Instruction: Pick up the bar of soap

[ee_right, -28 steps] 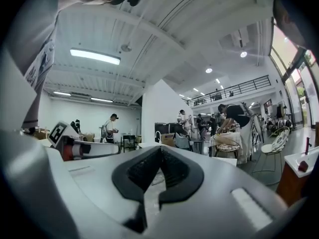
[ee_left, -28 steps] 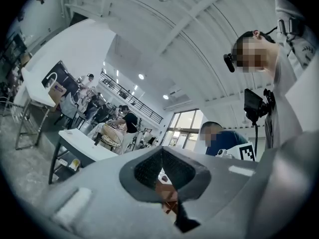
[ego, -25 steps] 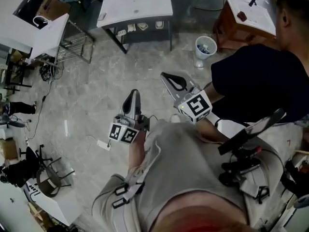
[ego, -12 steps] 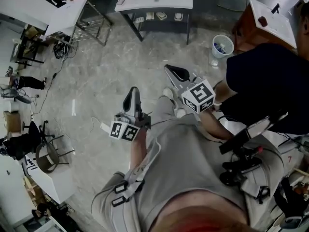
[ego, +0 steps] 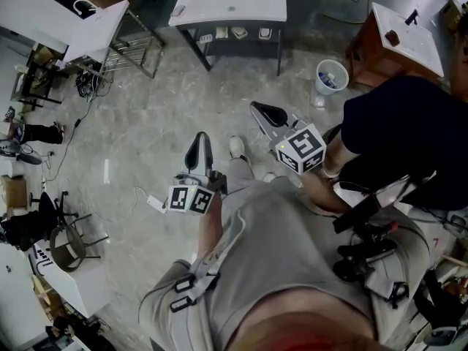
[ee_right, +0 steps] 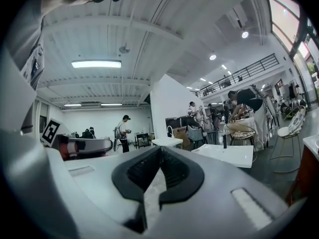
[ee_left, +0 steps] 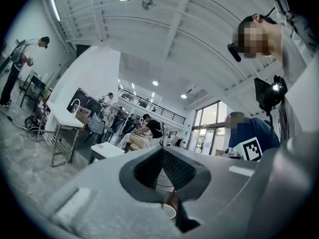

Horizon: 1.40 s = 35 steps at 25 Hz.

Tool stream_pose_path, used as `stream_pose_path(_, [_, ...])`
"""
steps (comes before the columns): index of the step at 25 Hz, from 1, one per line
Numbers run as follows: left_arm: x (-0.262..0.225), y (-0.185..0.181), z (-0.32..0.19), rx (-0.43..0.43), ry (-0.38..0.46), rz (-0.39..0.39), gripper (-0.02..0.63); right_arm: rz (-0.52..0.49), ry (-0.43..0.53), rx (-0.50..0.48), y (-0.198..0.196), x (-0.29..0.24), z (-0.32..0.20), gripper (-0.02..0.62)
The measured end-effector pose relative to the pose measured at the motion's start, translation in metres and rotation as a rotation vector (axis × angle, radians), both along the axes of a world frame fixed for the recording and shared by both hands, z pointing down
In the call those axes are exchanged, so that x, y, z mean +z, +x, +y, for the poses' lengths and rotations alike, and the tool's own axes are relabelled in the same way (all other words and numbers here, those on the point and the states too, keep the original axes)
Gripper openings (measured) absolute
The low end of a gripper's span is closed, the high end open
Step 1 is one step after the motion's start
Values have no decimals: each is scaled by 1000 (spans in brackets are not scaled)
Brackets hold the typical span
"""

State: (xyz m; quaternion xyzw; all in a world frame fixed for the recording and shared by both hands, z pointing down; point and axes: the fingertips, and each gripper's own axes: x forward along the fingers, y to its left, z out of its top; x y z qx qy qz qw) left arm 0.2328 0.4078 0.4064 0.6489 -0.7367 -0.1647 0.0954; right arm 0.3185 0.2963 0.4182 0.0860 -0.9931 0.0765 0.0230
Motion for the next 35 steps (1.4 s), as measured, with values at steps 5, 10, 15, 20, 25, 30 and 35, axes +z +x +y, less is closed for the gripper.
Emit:
stream_pose_path(5, [-4,-15,-17,-11,1,-28,0,29,8,-22,-19,4,-16,3])
stream_pose_path(10, [3,-41,-24,-18,4,-23,-1,41,4,-46,-47,10,-22,3])
stream_pose_path(15, [12,-70,-34,-23,13,-8,0,82,-6,-43,-70,25,-31,3])
stream_pose_path(20, [20,-105,-52,0,-4,-11,-2,112,-1,-27,-103,28,-49,3])
stream_pose_path(25, [32,-143,-83,23,-2,-44,-2,142,15,-30,-136,30,-71,3])
stream_pose_path(30, [22,-186,-113,34,-4,-70,-2,149,17,-32,-173,27,-88,3])
stream_pose_path(35, [18,-235,-136,49,7,-74,-2,158,25,-29,-215,18,-104,3])
